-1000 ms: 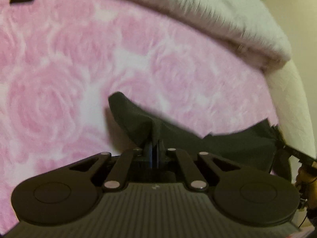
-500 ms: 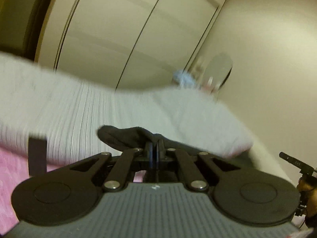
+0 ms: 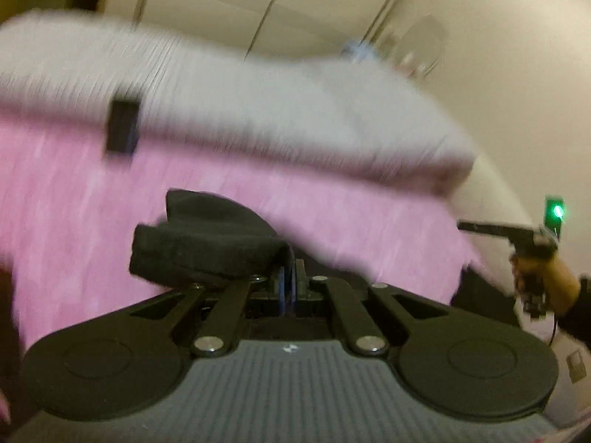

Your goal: Fold clothes

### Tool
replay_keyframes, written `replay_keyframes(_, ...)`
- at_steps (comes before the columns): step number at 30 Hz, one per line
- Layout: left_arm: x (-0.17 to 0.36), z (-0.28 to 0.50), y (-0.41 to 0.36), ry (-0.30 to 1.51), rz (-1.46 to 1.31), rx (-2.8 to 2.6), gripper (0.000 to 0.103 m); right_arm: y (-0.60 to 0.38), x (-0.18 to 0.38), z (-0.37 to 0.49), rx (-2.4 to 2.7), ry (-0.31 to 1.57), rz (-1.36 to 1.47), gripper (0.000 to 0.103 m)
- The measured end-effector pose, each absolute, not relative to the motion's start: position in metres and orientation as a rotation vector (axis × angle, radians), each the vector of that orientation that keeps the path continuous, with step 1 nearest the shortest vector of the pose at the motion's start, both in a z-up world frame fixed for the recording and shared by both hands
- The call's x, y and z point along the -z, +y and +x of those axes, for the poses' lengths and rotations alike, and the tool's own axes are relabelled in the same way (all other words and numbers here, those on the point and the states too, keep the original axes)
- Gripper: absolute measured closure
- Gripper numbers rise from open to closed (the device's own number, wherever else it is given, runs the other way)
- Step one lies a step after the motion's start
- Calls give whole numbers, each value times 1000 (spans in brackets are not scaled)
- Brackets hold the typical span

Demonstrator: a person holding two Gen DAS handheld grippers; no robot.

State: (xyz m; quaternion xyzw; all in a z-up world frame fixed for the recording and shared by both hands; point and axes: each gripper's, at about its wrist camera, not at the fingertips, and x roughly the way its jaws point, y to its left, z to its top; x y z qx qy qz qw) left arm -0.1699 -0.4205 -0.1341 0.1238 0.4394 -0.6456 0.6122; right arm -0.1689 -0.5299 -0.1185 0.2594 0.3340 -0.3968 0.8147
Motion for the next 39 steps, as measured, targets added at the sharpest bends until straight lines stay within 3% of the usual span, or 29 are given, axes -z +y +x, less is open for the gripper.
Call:
replay_keyframes(2,167,-161,-393,1084,294,1415,103,-537,147,-145,803,774,546,92)
replay_keyframes(4,194,-145,-364,1142,285,1340,103,-547,171,-120,760,817,518,69)
replay_keyframes(5,204,-137,-354,1156,282,1312,103,-552,183,-108,739,839,504,42)
replay_keyframes(6,213,-129,-346,1165,285,1285,103,-557,194,-96,717,860,490,28)
replay_keyframes(9,230,-106,-326,1183,291,1226,103,-572,229,-59,651,923,447,27)
replay_keyframes(19,257,-82,-342,1168,269,1239,103,-617,330,48,423,1095,365,27)
replay_keyframes(20,260,-83,-348,1165,276,1247,103,-619,330,49,399,1096,397,45)
replay_keyframes(21,262,-84,-354,1163,282,1256,103,-620,330,50,374,1096,429,95)
replay_keyframes(22,263,-86,-360,1157,287,1265,103,-622,329,51,349,1096,462,99)
replay_keyframes(29,246,-79,-400,1078,297,1316,100,-513,200,-15,194,927,316,101)
replay_keyframes(32,233,-75,-420,1036,311,1355,98,-422,151,-61,44,980,223,101)
replay_keyframes(36,222,-84,-452,993,349,1439,96,-319,152,-125,-132,1194,118,101)
replay_keyframes(39,223,-102,-476,980,400,1528,96,-279,182,-169,-145,1333,222,101)
